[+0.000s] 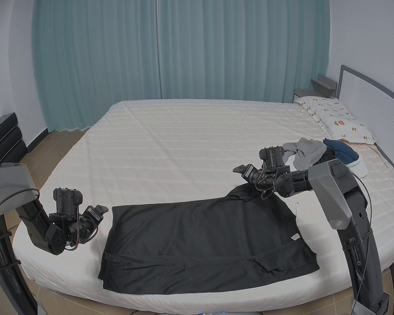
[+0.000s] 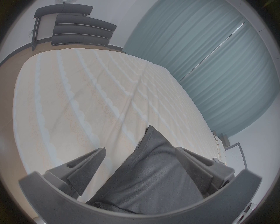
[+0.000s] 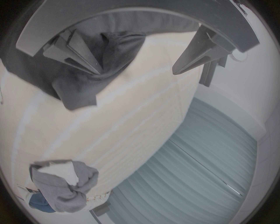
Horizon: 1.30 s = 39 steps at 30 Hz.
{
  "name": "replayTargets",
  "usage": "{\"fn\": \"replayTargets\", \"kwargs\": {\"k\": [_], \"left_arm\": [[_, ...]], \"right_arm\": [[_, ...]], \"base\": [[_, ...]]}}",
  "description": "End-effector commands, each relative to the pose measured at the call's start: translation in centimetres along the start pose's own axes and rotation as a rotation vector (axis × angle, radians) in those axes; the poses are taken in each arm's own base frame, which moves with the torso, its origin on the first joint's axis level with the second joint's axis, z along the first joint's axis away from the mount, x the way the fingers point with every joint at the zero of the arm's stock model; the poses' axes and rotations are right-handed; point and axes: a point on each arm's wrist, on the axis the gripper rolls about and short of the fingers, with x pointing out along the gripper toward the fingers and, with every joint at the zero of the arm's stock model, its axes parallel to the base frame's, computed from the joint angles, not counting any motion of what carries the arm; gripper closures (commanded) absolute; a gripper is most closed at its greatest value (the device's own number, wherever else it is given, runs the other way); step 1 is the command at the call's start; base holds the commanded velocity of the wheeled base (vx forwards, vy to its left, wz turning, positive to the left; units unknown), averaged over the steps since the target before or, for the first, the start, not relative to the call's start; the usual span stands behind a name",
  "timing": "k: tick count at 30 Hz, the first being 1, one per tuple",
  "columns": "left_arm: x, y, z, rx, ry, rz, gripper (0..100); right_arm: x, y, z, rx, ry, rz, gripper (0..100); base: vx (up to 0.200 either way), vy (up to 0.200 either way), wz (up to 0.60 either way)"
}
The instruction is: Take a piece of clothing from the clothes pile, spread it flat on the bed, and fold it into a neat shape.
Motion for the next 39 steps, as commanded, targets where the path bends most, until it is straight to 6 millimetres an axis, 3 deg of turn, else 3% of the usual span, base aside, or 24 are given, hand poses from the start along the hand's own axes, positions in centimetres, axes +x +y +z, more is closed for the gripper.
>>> {"fn": "replayTargets", "kwargs": {"k": [1,9,16,24,35,39], "left_arm": [[0.1,0.0,0.0,0.0,0.0,0.001,0],[0.1,0.1,0.0,-0.001,0.0,0.003,0],[0.1,0.1,0.0,-0.001,0.0,0.003,0],[0.3,-0.5,0.4,-0.002,-0.014,-0.015,0],[2.1,-2.3,1.7,-0.002,-0.022,-0.028,0],[3.9,-3.3,2.3,0.001,-0.008,-0.01,0]], "right_arm": [[1.0,-0.6,1.2,-0.002,-0.174,0.142,0],[0.7,-0.5,1.9,-0.001,-0.189,0.139,0],[-1.9,-0.8,1.6,-0.019,-0.073,0.027,0],[-3.7,-3.2,1.7,-0.1,0.001,-0.036,0],[-4.8,-4.7,2.4,-0.092,0.032,-0.048,0],[-5.2,-5.4,3.1,-0.083,0.02,-0.062,0]], "base": [[0.0,0.0,0.0],[0.0,0.0,0.0],[0.0,0.0,0.0],[0.0,0.0,0.0],[0.0,0.0,0.0],[0.0,0.0,0.0]]}}
